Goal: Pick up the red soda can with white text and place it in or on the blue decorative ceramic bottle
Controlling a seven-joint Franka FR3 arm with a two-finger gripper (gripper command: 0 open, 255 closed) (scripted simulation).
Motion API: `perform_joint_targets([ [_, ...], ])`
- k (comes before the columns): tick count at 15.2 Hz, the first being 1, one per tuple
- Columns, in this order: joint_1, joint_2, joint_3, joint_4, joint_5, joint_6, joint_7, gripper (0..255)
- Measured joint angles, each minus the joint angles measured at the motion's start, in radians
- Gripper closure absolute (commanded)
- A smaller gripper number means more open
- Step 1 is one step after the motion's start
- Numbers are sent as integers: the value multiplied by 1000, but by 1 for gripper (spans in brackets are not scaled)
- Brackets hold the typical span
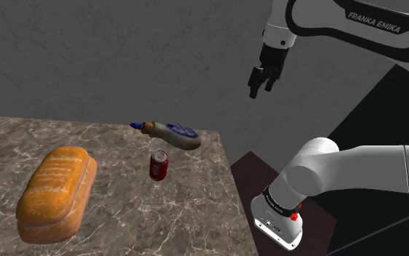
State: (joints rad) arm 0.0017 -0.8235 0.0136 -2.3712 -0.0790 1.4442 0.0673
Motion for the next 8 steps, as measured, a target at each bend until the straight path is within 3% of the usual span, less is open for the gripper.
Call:
perform_joint_targets([
  [8, 43, 47, 92, -95, 89, 155, 103, 0],
])
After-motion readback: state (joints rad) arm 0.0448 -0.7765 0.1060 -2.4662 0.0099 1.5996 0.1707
